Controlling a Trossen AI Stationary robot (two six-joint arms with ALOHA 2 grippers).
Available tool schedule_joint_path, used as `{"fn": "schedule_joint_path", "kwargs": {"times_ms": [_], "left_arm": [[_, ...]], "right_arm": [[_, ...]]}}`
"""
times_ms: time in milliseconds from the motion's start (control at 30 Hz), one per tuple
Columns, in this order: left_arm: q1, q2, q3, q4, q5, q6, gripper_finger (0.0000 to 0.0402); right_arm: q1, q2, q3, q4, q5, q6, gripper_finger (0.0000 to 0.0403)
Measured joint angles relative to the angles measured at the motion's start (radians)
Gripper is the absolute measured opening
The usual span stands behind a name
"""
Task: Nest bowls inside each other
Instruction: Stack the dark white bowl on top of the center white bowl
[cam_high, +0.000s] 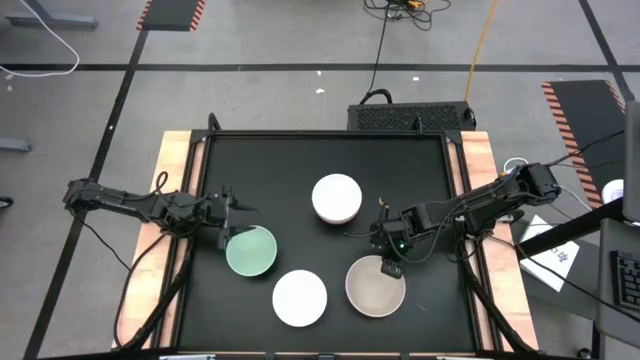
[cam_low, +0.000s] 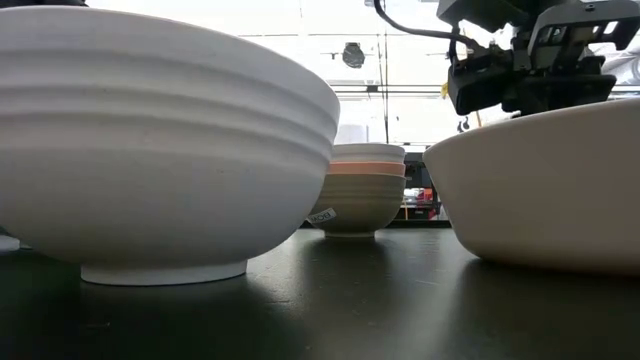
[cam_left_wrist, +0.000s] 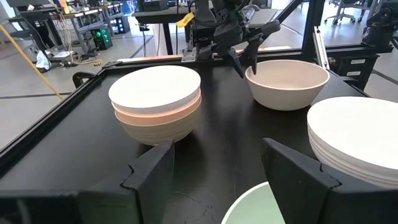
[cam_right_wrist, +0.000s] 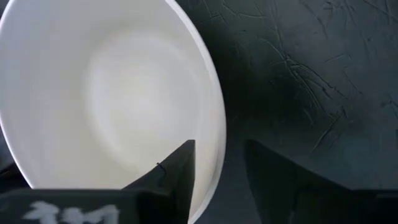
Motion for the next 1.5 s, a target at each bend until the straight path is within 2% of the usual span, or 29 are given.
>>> {"fn": "schedule_joint_path", "kwargs": {"times_ms": [333, 567, 1067, 1167, 1500], "left_arm": [[0.0, 0.0, 0.0, 0.0, 0.0, 0.0, 0.0241], [0.0, 0.0, 0.0, 0.0, 0.0, 0.0, 0.0241], [0.0, 0.0, 0.0, -0.001, 0.0, 0.001, 0.0241], [0.0, 0.0, 0.0, -0.002, 0.0, 0.001, 0.0241], [0.0, 0.0, 0.0, -0.003, 0.0, 0.004, 0.0241]], "right_arm": [[0.0, 0.0, 0.0, 0.0, 0.0, -0.001, 0.0075], [0.0, 0.0, 0.0, 0.0, -0.002, -0.004, 0.0008], [0.0, 0.0, -0.001, 0.006, -0.002, -0.008, 0.0003], [-0.004, -0.001, -0.001, 0.022, -0.03, -0.016, 0.0002], [-0.022, -0.094, 0.04, 0.059, -0.041, -0.069, 0.0001]]}}
